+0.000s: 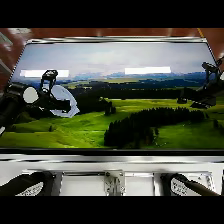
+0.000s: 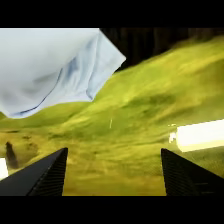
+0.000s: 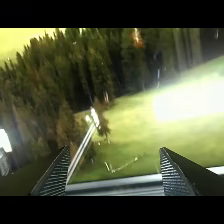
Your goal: Fold the shirts.
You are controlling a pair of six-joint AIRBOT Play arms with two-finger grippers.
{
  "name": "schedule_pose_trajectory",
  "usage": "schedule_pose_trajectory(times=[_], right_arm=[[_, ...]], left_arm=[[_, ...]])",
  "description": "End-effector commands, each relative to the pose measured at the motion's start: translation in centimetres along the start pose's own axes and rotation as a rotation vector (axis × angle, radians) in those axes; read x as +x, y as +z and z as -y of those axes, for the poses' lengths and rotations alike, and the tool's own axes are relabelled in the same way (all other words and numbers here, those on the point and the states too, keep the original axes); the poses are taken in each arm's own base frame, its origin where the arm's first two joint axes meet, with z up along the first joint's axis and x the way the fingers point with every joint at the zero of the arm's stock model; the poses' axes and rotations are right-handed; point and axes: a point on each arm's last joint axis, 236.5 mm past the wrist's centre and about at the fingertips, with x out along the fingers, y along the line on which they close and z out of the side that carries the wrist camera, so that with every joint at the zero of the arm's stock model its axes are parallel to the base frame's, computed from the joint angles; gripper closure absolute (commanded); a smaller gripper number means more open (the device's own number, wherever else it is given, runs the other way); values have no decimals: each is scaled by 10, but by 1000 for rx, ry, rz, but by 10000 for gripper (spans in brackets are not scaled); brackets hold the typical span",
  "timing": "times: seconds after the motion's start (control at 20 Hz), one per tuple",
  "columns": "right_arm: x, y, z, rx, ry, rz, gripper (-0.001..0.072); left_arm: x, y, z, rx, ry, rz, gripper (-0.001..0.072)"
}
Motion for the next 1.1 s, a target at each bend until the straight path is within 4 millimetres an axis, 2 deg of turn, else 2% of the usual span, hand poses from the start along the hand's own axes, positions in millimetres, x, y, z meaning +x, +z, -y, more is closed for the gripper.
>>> schedule_pose_trajectory(times=[0.0, 0.15, 0.25, 0.3, 0.35, 0.45, 0.55, 0.7, 0.75, 0.8, 0.85, 0.95, 1.05], right_arm=[[0, 9, -1, -32, 2, 38, 32], [0, 18, -6, -29, 21, 77, 33], [-1, 22, -9, -27, 35, 94, 32], [-1, 23, -10, -26, 41, 98, 33], [-1, 23, -12, -25, 47, 100, 32], [-1, 24, -12, -25, 47, 101, 32], [-1, 25, -12, -25, 48, 107, 32], [-1, 25, -13, -24, 54, 106, 33], [-1, 25, -14, -23, 57, 106, 32], [-2, 25, -15, -22, 63, 107, 32], [-2, 25, -16, -22, 64, 107, 32], [-2, 27, -15, -23, 61, 116, 33], [-2, 32, -15, -22, 59, 138, 33]], left_arm=[[9, 20, -32, -84, 62, 27, -12], [21, 46, -98, -252, 123, 10, -13], [36, 49, -138, -433, 133, -32, -13], [49, 46, -148, -503, 107, -68, -13], [64, 41, -150, -560, 62, -104, -13], [97, 34, -136, -656, -69, -173, -13], [123, 23, -128, -662, -99, -239, -13], [147, 9, -120, -664, -100, -305, -11], [149, 8, -119, -668, -99, -310, 126], [148, 9, -118, -659, -105, -305, 509], [142, 16, -113, -614, -139, -285, 665], [117, 39, -103, -540, -187, -204, 666], [65, 72, -84, -399, -208, -69, 666]])
